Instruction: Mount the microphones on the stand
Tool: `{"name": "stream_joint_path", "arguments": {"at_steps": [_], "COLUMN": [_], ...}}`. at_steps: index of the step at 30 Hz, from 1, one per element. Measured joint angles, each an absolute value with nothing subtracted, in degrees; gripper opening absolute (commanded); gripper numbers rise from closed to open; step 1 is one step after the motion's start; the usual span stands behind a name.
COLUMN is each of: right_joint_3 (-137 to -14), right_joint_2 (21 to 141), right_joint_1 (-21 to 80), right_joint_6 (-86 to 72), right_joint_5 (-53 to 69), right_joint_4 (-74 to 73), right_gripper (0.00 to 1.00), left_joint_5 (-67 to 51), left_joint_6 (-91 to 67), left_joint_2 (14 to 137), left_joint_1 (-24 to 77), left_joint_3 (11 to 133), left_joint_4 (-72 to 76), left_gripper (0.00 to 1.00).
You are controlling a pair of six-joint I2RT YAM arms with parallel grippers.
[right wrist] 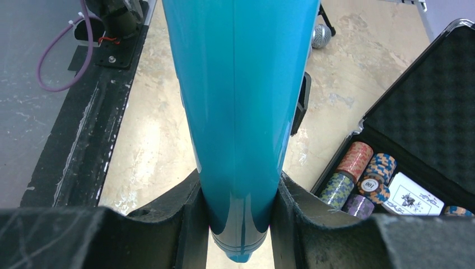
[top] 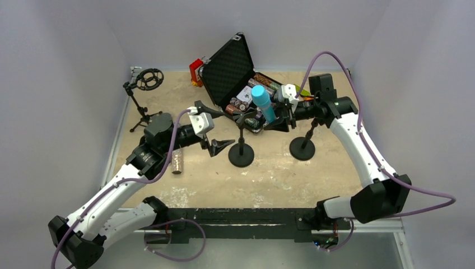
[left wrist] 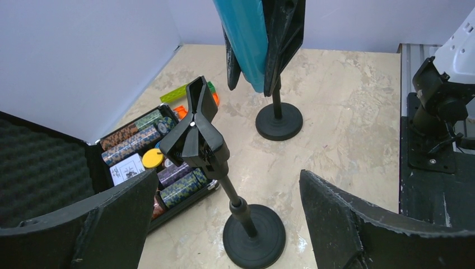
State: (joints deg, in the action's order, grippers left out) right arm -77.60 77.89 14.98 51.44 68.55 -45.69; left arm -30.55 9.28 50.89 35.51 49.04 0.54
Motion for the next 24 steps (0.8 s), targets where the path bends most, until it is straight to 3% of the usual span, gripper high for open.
{"name": "stream_joint_path", "arguments": {"at_steps": [24], "right_joint_3": [-81.12], "right_joint_2": [81.93], "right_joint_1": [15.00], "right_joint_6": [53.06], "right_joint_5": [69.56], "right_joint_4": [-46.72], "right_gripper": [0.00], "left_joint_5": [-44.07], "left_joint_6": [15.29], "left_joint_2": [64.36], "left_joint_1": [31.14], "left_joint_3": [59.16], "left_joint_4": [-4.60], "left_gripper": [0.97]}}
